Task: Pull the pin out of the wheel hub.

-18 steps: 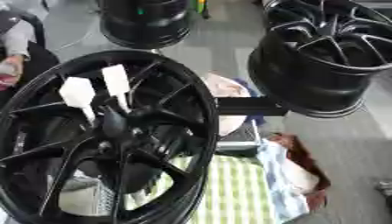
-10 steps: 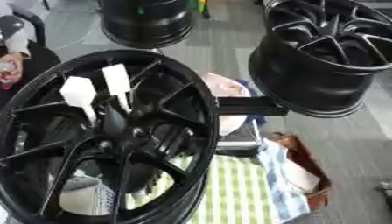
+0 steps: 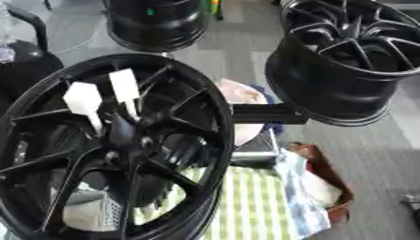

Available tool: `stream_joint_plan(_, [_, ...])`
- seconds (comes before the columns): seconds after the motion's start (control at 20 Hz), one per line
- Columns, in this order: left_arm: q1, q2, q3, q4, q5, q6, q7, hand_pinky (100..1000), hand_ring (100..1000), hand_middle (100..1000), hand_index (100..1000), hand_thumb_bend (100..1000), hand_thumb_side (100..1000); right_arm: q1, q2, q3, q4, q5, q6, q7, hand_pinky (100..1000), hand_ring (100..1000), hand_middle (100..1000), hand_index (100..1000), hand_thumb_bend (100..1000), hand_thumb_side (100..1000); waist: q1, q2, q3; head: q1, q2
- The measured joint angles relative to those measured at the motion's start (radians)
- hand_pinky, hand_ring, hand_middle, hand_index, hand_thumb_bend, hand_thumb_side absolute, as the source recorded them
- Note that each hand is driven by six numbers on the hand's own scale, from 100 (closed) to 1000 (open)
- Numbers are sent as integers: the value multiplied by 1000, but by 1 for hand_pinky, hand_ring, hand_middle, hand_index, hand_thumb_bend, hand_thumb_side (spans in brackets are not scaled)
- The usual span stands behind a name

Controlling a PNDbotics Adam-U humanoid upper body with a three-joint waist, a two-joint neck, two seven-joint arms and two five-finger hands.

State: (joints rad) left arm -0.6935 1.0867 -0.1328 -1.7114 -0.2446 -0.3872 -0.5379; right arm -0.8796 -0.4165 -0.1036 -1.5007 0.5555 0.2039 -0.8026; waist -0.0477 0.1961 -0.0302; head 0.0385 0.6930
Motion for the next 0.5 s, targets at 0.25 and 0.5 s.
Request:
stream_joint_plan(0.25, [-82, -7, -86, 44, 11, -31, -157, 933, 961, 834, 907, 566, 340, 0, 7, 6, 4, -6, -1, -1, 741, 786, 723, 814, 100, 604, 5, 0, -4, 0, 0])
stream_joint_plan(0.5, [-135, -27, -136, 90, 38, 27, -215, 918, 950, 796, 893, 571, 347, 0, 7, 11, 7, -10, -3, -5, 741, 784, 721, 813, 100, 610, 14, 0, -5, 0, 0])
